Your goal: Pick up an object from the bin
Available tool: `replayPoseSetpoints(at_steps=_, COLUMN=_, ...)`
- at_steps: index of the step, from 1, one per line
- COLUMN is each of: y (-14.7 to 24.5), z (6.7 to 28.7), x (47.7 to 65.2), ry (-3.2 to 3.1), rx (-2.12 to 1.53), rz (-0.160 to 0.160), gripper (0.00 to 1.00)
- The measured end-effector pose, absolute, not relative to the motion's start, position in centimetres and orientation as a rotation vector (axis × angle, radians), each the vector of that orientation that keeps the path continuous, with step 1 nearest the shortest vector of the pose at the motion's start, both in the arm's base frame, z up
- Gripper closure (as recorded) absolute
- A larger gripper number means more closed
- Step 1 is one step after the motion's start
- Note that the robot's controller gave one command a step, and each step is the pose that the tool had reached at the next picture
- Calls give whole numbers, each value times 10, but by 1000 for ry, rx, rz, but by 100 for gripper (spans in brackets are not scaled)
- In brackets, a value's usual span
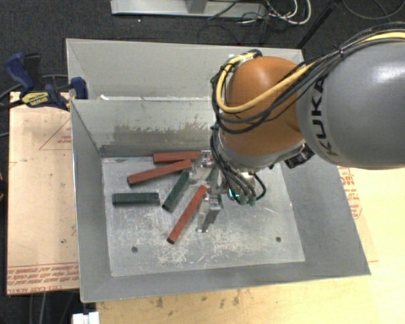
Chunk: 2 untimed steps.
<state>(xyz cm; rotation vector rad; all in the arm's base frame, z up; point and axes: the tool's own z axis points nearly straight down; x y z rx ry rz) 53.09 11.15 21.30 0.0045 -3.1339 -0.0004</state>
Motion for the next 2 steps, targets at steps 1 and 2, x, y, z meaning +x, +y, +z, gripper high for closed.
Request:
replayPoseSetpoints(at_steps=1, y=111, z=217, x=533, ry=-3142, rx=1, rz=-2, gripper=0)
replayPoseSetpoints(at_steps=2, y=107, z=184, x=537, ry=-3146, rx=115, rz=-3, gripper=0)
